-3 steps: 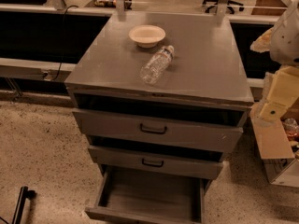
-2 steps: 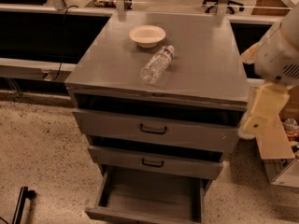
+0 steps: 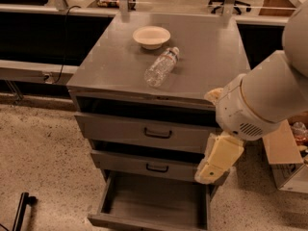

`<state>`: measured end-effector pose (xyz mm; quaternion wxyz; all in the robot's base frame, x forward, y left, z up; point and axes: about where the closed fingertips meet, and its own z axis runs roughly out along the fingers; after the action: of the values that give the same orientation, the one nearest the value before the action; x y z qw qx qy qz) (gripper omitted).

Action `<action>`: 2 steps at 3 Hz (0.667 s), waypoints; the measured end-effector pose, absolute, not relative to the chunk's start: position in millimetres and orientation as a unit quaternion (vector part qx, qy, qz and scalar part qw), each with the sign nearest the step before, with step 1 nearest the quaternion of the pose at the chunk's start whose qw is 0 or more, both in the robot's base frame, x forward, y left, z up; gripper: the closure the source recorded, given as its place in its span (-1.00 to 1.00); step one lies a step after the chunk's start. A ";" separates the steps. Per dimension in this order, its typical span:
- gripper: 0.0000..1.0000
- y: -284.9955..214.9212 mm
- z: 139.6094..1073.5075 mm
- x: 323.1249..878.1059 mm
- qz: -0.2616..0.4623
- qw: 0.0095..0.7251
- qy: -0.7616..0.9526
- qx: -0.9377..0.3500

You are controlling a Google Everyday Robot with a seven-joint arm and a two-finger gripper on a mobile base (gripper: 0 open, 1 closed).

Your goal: Close bottom drawer

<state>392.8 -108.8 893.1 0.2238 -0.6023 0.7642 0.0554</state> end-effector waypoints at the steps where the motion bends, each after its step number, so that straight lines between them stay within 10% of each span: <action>1: -1.00 -114.7 888.1 397.5 0.057 0.213 0.768 -0.601; 2: -1.00 -139.1 819.9 402.0 0.083 0.196 0.779 -0.590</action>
Offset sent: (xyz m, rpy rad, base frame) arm 0.0192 -0.0719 -0.2130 0.0453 0.1783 -0.0795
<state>402.0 -139.1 819.9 0.1955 -0.5898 0.7792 0.0828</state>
